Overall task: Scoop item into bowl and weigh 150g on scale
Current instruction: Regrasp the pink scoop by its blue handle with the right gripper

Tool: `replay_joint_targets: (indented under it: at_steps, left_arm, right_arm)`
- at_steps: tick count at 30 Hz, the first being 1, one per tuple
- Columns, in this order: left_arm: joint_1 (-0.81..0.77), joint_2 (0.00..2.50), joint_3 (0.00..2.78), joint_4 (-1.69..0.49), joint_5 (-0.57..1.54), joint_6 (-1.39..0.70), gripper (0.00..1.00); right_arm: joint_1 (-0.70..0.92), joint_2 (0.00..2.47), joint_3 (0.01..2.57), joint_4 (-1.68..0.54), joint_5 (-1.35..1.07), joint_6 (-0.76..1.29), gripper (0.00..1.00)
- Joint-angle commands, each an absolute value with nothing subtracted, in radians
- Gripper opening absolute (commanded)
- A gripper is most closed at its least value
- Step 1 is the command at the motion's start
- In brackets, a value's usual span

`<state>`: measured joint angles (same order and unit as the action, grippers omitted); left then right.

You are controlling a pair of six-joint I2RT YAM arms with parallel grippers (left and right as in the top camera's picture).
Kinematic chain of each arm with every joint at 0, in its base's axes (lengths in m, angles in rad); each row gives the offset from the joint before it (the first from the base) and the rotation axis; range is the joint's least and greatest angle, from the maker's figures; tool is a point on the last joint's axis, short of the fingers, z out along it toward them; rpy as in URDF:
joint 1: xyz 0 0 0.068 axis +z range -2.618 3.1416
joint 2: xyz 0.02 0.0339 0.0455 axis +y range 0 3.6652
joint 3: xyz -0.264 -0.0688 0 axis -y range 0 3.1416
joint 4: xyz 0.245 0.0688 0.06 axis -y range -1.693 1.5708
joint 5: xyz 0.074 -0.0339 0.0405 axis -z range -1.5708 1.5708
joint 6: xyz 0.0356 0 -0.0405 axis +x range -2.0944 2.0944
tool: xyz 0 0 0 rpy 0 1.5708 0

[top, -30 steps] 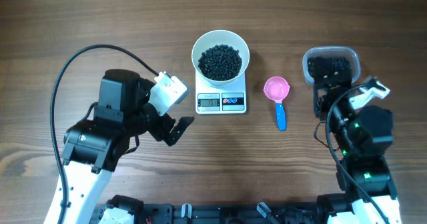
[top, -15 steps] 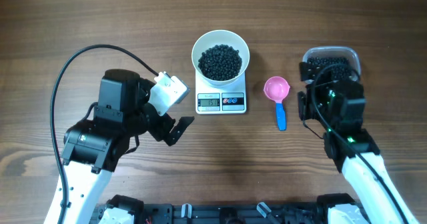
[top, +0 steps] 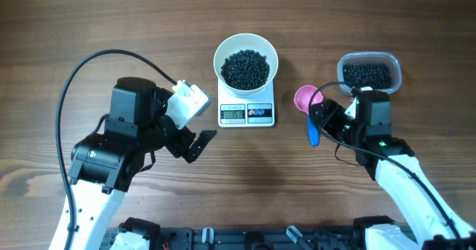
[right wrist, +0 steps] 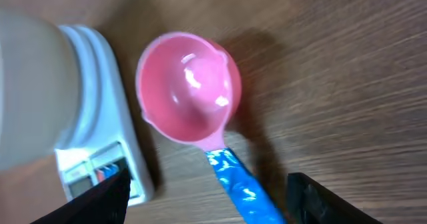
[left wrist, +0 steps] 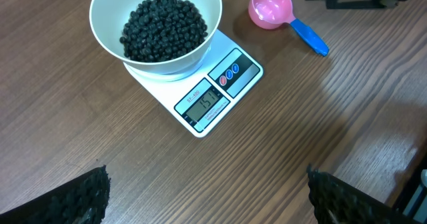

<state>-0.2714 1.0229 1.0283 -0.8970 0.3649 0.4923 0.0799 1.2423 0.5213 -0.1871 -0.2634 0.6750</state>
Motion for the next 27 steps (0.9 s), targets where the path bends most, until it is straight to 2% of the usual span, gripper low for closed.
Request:
replay_joint_targets:
  at_steps: [1, 5, 8, 12, 16, 19, 23, 27]
  left_arm:
    - [-0.265, 1.021, 1.044, -0.896, 0.374, 0.487, 1.00]
    - [-0.265, 1.021, 1.044, -0.896, 0.374, 0.487, 1.00]
    - [-0.265, 1.021, 1.044, -0.896, 0.374, 0.487, 1.00]
    - [-0.265, 1.021, 1.044, -0.896, 0.374, 0.487, 1.00]
    - [-0.265, 1.021, 1.044, -0.896, 0.374, 0.487, 1.00]
    - [-0.265, 1.021, 1.044, -0.896, 0.374, 0.487, 1.00]
    - [-0.264, 1.021, 1.044, -0.896, 0.374, 0.487, 1.00]
    - [-0.265, 1.021, 1.044, -0.896, 0.374, 0.487, 1.00]
  right_arm:
    - [0.080, 1.320, 0.526, -0.167, -0.320, 0.511, 0.77]
    - [0.080, 1.434, 0.526, -0.128, -0.376, 0.418, 0.73]
    - [0.080, 1.538, 0.526, -0.096, -0.395, 0.403, 0.62]
    - [0.079, 1.573, 0.526, -0.132, -0.454, 0.340, 0.08]
    - [0.079, 1.573, 0.526, -0.174, -0.454, 0.352, 0.04]
    - [0.079, 1.559, 0.533, -0.175, -0.497, 0.449, 0.04]
    - [0.080, 1.407, 0.609, -0.211, -0.612, 0.500, 0.05]
    - [0.080, 1.237, 0.808, -0.539, -0.516, 0.390, 0.04]
